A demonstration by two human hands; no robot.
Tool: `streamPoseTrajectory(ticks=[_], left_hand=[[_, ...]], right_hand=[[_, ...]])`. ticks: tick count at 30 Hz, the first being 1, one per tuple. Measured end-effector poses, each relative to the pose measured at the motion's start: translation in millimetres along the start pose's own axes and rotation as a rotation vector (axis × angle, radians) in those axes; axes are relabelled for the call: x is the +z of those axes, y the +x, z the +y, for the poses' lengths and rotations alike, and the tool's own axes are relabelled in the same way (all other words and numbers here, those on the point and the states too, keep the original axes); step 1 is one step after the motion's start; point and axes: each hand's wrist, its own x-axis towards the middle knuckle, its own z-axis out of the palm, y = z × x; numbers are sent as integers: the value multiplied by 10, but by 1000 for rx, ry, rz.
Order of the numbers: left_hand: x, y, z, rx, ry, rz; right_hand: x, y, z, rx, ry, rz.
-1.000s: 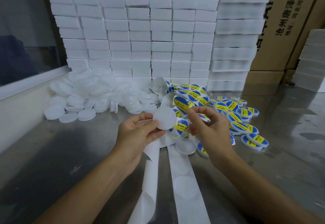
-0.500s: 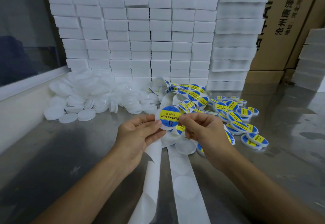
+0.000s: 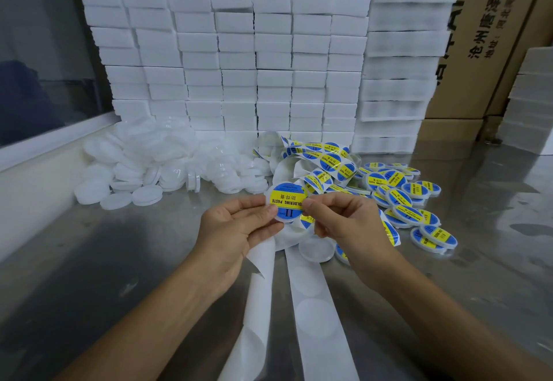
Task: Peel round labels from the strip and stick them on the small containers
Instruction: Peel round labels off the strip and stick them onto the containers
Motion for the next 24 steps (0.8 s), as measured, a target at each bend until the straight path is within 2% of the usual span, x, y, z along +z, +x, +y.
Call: streamPoseTrajectory(ticks=[17,24], left_hand=[[27,-40,7,94,101,-29],[43,-59,-9,266,357,-45]], right_hand=[[-20,24,46,-35,-95,47],[-30,50,84,-98,-253,122]])
